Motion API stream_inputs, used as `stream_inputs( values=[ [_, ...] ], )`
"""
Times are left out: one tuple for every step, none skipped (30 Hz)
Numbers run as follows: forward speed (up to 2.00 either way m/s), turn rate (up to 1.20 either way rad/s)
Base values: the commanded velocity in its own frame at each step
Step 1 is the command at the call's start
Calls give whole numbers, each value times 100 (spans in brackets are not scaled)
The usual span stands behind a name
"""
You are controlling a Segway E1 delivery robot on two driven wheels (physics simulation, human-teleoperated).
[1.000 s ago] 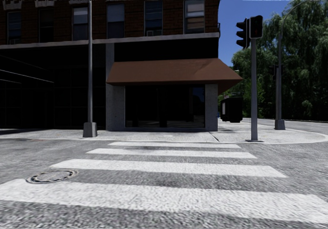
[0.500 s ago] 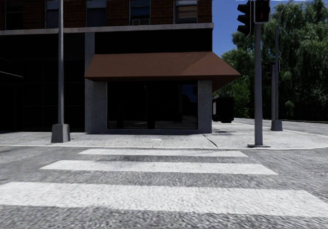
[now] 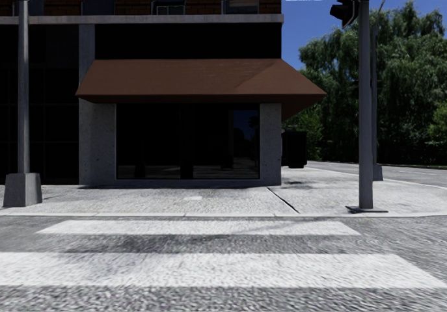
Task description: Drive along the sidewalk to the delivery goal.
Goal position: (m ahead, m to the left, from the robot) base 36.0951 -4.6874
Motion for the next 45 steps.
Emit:
stream_inputs(
  values=[
    [200,-26],
    [200,-26],
    [200,-26],
    [200,-26],
    [200,-26],
    [200,-26],
    [200,-26],
    [200,-26],
    [200,-26],
    [200,-26],
    [200,-28],
    [200,-32],
    [200,-32],
    [200,-34],
    [200,-35],
    [200,-35],
    [200,-36],
    [200,-36],
    [200,-37],
    [200,-39],
    [200,-40],
    [200,-40],
    [200,-40],
    [200,-41],
    [200,-41],
    [200,-41],
    [200,-41],
    [200,-41],
    [200,-41],
    [200,-41],
    [200,-41],
    [200,-41],
    [200,-41],
    [200,-41],
    [200,-41],
    [200,-41],
    [200,-41],
    [200,-41],
    [200,-41],
    [200,-41],
    [200,-41],
    [200,-42],
    [200,-42],
    [200,-43],
    [200,-43]
  ],
)
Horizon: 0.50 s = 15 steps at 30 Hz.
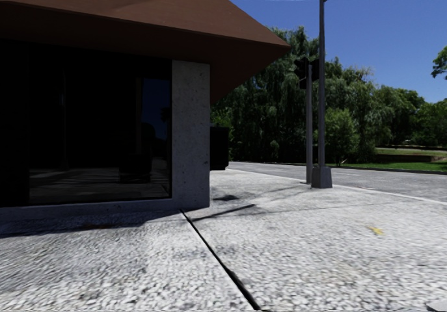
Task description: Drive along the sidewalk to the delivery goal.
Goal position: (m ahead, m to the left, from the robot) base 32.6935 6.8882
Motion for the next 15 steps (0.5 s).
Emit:
stream_inputs(
  values=[
    [200,-43],
    [200,-43],
    [200,-43],
    [200,-43],
    [200,-43],
    [200,-43],
    [200,-43],
    [200,-43],
    [200,-43],
    [200,-43],
    [200,-43],
    [200,-43],
    [200,-43],
    [200,-43],
    [200,-43]
  ],
)
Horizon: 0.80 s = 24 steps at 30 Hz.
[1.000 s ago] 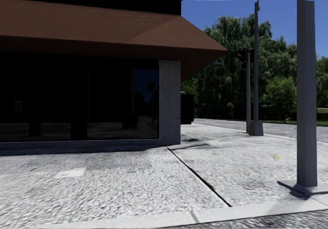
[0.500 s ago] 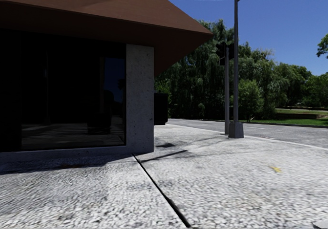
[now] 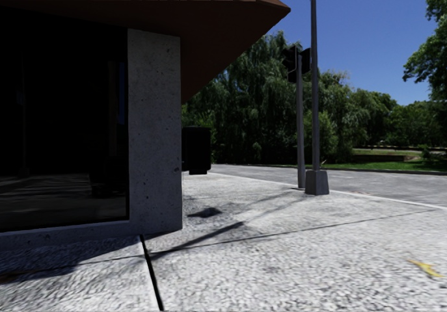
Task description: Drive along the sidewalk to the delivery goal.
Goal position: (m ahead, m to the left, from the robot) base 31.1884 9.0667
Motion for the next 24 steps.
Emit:
stream_inputs(
  values=[
    [200,-43],
    [200,-43],
    [200,-43],
    [200,-43],
    [200,-43],
    [200,-43],
    [200,-43],
    [200,-43],
    [200,-43],
    [200,-43],
    [200,-43],
    [200,-43],
    [200,-43],
    [200,-43],
    [200,-41],
    [200,0],
    [200,0],
    [200,0],
    [200,0],
    [200,0],
    [200,0],
    [200,0],
    [200,0],
    [200,0]
  ],
)
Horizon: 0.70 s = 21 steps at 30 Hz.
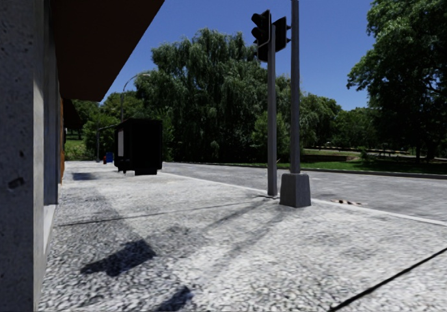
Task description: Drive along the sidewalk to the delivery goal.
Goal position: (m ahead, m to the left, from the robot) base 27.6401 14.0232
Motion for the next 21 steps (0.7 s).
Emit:
stream_inputs(
  values=[
    [200,0],
    [200,0],
    [200,0],
    [200,0],
    [200,0],
    [200,6],
    [200,10],
    [200,14],
    [200,16],
    [200,16],
    [200,19],
    [200,20],
    [200,21],
    [200,21],
    [200,23],
    [200,25],
    [200,26],
    [200,26],
    [200,27],
    [200,28],
    [200,29]
  ],
)
